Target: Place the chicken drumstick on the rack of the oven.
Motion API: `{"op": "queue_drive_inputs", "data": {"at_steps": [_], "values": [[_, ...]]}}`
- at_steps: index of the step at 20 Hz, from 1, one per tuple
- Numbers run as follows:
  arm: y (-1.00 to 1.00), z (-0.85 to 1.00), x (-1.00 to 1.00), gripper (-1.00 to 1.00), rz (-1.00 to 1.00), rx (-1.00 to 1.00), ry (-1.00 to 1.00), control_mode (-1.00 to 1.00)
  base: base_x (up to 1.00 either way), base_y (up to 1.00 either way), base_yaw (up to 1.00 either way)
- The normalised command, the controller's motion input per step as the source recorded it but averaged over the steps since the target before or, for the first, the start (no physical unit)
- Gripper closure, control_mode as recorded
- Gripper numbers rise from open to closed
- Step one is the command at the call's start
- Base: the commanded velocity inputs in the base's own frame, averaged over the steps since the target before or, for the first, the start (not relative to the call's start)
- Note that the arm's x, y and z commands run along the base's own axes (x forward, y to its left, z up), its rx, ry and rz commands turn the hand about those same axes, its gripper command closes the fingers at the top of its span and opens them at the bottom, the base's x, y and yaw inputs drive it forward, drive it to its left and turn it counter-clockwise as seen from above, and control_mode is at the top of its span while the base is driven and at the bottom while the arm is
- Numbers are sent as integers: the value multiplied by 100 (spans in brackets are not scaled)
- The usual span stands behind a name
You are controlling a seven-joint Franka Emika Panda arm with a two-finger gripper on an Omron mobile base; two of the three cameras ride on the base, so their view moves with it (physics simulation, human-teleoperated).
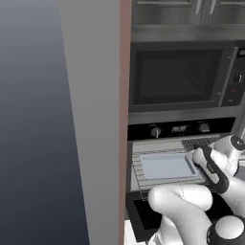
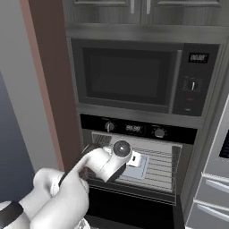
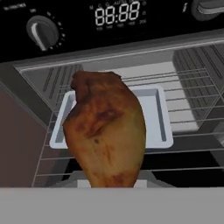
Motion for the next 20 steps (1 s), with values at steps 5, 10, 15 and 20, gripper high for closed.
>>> {"op": "queue_drive_inputs", "data": {"at_steps": [5,10,15,20], "values": [[-13,-34,66,100,0,5,0,-100,0,0,0],[-5,-42,33,100,0,4,0,-100,0,0,0],[-2,-29,19,100,1,3,2,-100,0,0,0],[0,-15,24,100,2,1,12,-100,0,0,0]]}}
